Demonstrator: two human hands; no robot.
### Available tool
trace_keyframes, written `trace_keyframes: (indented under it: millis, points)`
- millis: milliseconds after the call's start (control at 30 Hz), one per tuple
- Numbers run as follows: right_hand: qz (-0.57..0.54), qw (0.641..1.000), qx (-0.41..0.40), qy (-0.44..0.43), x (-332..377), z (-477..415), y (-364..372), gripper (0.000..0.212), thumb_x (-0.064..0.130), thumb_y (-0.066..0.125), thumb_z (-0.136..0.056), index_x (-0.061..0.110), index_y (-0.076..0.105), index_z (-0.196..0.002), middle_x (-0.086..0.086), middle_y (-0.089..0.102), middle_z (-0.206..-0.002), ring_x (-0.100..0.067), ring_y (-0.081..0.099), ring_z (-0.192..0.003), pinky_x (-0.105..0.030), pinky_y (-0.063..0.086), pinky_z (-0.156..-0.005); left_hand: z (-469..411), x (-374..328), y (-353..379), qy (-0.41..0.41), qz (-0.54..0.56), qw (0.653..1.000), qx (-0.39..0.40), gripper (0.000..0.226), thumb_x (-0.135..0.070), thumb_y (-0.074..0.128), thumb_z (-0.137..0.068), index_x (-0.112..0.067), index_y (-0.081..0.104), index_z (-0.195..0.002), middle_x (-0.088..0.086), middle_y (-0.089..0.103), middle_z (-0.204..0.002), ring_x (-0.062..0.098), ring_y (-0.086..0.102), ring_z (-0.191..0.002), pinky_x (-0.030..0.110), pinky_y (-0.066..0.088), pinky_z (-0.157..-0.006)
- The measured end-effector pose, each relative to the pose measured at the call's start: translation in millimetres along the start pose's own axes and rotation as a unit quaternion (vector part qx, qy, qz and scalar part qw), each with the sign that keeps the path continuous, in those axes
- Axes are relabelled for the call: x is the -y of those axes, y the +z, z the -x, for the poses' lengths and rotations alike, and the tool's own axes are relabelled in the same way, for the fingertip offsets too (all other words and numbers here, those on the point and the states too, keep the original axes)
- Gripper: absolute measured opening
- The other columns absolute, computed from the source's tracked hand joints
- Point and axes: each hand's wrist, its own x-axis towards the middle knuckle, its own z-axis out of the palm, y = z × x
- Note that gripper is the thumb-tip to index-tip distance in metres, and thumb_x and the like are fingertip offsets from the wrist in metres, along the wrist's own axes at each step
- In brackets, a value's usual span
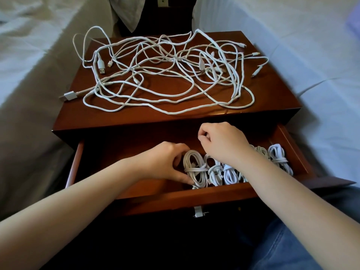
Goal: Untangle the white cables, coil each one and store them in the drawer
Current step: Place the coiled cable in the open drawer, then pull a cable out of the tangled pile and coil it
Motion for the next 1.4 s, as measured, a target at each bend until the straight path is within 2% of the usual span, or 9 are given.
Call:
trace_keyframes:
  millis: [167, 367, 467, 600, 733, 900, 1000, 1167, 1400]
  points:
    - [-0.012, 1.000, -0.008, -0.001, 2, 2, -1, 0.016, 0.027, 0.046, -0.099, 0.023, 0.062, -0.100, 0.010, 0.056, -0.072, -0.015, 0.057, -0.074, -0.027, 0.046, -0.061, 2, -5, 1, 0.010, -0.039, 0.999, -0.007, 0.070, -0.057, 0.077, -0.065, -0.020, 0.057, -0.121, -0.010, 0.056, -0.077, 0.008, 0.055, -0.067, 0.026, 0.048, -0.059]
    - [-0.102, 0.993, -0.051, -0.028, 2, -3, -8, 0.013, 0.023, 0.055, -0.095, 0.022, 0.066, -0.090, 0.006, 0.063, -0.069, -0.009, 0.055, -0.062, -0.027, 0.045, -0.058, 3, 0, -6, -0.026, -0.040, 0.999, -0.013, 0.103, -0.073, 0.060, -0.058, -0.016, 0.042, -0.141, -0.011, 0.058, -0.079, 0.006, 0.059, -0.068, 0.022, 0.050, -0.061]
    - [-0.146, 0.984, -0.073, -0.075, 7, -10, -13, 0.013, 0.019, 0.058, -0.092, 0.018, 0.070, -0.088, 0.004, 0.064, -0.070, -0.008, 0.054, -0.060, -0.027, 0.047, -0.061, 8, 8, -15, -0.014, 0.025, 0.994, -0.101, 0.083, -0.073, 0.054, -0.070, -0.015, 0.055, -0.130, -0.009, 0.062, -0.078, 0.007, 0.060, -0.068, 0.020, 0.048, -0.061]
    - [-0.173, 0.968, -0.125, -0.134, 23, -28, -25, 0.012, 0.018, 0.058, -0.093, 0.016, 0.069, -0.090, 0.012, 0.061, -0.066, -0.009, 0.058, -0.060, -0.023, 0.047, -0.062, 14, 10, -27, 0.034, 0.138, 0.960, -0.239, 0.043, -0.054, 0.057, -0.087, -0.012, 0.068, -0.091, -0.007, 0.060, -0.060, 0.004, 0.055, -0.052, 0.015, 0.042, -0.053]
    - [-0.173, 0.957, -0.165, -0.165, 42, -53, -37, 0.014, 0.016, 0.056, -0.095, 0.015, 0.068, -0.102, 0.010, 0.062, -0.075, -0.006, 0.060, -0.066, -0.013, 0.045, -0.061, 19, 4, -29, 0.020, 0.180, 0.939, -0.292, 0.040, -0.043, 0.050, -0.093, -0.009, 0.066, -0.079, -0.004, 0.058, -0.056, 0.005, 0.051, -0.046, 0.017, 0.041, -0.050]
    - [-0.183, 0.951, -0.186, -0.167, 59, -85, -36, 0.015, 0.013, 0.057, -0.094, 0.012, 0.067, -0.105, 0.007, 0.062, -0.078, -0.007, 0.057, -0.066, -0.005, 0.039, -0.068, 21, 2, -33, -0.003, 0.227, 0.914, -0.335, 0.034, -0.033, 0.047, -0.096, -0.011, 0.065, -0.077, -0.001, 0.058, -0.055, 0.007, 0.050, -0.044, 0.019, 0.043, -0.050]
    - [-0.187, 0.951, -0.182, -0.165, 66, -103, -29, 0.015, 0.015, 0.056, -0.094, 0.014, 0.067, -0.104, 0.007, 0.062, -0.083, -0.008, 0.058, -0.074, -0.021, 0.049, -0.071, 20, 1, -46, -0.011, 0.238, 0.892, -0.384, 0.036, -0.027, 0.048, -0.099, -0.007, 0.064, -0.074, 0.002, 0.056, -0.053, 0.007, 0.048, -0.043, 0.019, 0.041, -0.050]
    - [-0.203, 0.950, -0.169, -0.163, 69, -130, -27, 0.014, 0.016, 0.054, -0.093, 0.016, 0.068, -0.096, 0.010, 0.062, -0.082, -0.003, 0.055, -0.071, -0.021, 0.043, -0.064, 1, -4, -103, -0.020, 0.224, 0.846, -0.483, 0.037, -0.022, 0.051, -0.098, -0.009, 0.063, -0.066, -0.001, 0.052, -0.048, 0.007, 0.045, -0.041, 0.021, 0.037, -0.047]
    - [-0.174, 0.965, -0.149, -0.130, 62, -168, -40, 0.011, 0.022, 0.056, -0.094, 0.024, 0.067, -0.096, 0.008, 0.064, -0.086, -0.010, 0.059, -0.078, -0.026, 0.047, -0.071, -54, 23, -172, -0.104, 0.196, 0.795, -0.565, 0.040, -0.027, 0.050, -0.085, 0.011, 0.059, -0.073, 0.021, 0.055, -0.059, 0.021, 0.046, -0.053, 0.037, 0.041, -0.055]
